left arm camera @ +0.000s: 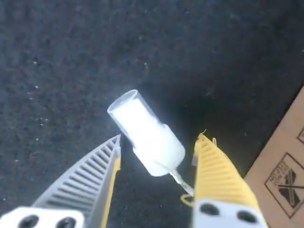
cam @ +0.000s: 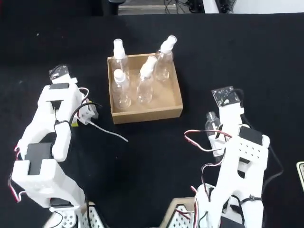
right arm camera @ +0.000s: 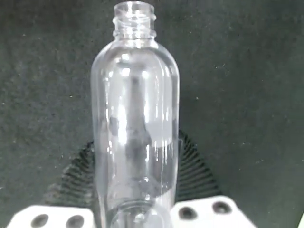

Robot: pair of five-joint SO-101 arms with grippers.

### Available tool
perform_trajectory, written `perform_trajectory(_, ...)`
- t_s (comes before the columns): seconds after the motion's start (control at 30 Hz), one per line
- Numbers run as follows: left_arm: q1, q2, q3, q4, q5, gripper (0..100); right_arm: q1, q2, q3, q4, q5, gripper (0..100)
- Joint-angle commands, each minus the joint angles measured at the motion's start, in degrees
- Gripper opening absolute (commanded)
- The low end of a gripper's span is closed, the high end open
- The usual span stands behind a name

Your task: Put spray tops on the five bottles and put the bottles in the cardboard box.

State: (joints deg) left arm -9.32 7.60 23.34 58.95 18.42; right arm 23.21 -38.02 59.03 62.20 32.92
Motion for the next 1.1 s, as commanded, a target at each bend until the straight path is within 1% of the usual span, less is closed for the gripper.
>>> perform_trajectory(0.0,-1.1,-0.44,-3.91,-0.62,0.62,22,0.62,-1.98,-4.0,-1.23,0.53,1.1)
perform_trajectory(0.1,-1.19,0.18,-5.05,-1.14,0.44,22,0.62,-1.98,-4.0,-1.23,0.53,1.1)
perform_trajectory(0.27,-0.66,0.18,-3.03,-5.01,0.79,22,0.62,-1.98,-4.0,-1.23,0.53,1.1)
perform_trajectory(0.37,-1.01,0.18,-3.03,-4.75,2.29,22,0.62,-1.98,-4.0,-1.23,0.53,1.1)
perform_trajectory(0.5,-0.4,0.18,-2.59,-3.87,2.29,22,0.62,-1.98,-4.09,-1.23,0.53,1.1)
perform_trajectory(0.57,0.13,0.18,-2.07,-3.52,2.11,17,0.62,-1.98,-4.35,-1.23,0.53,1.1)
perform_trajectory(0.67,0.84,0.18,-0.84,-3.78,-0.7,2,0.79,-1.98,-5.49,-0.97,0.44,1.1)
perform_trajectory(0.73,1.54,0.09,-0.22,-3.34,-2.11,5,1.05,-1.98,-7.69,1.32,0.44,1.1)
perform_trajectory(0.8,1.54,-0.53,0.48,-3.25,-3.6,2,0.88,-1.98,-11.47,5.71,0.18,1.1)
perform_trajectory(0.9,0.66,-3.08,-0.4,-0.18,-6.42,3,0.09,-2.68,-17.45,11.78,0.0,1.1)
perform_trajectory(1.0,-1.01,-8.18,-1.1,2.55,-10.29,3,-3.16,-6.64,-20.09,14.86,-2.37,1.1)
perform_trajectory(1.07,-2.86,-13.45,-1.45,4.31,-11.78,3,-7.56,-11.38,-19.65,15.47,-5.19,1.1)
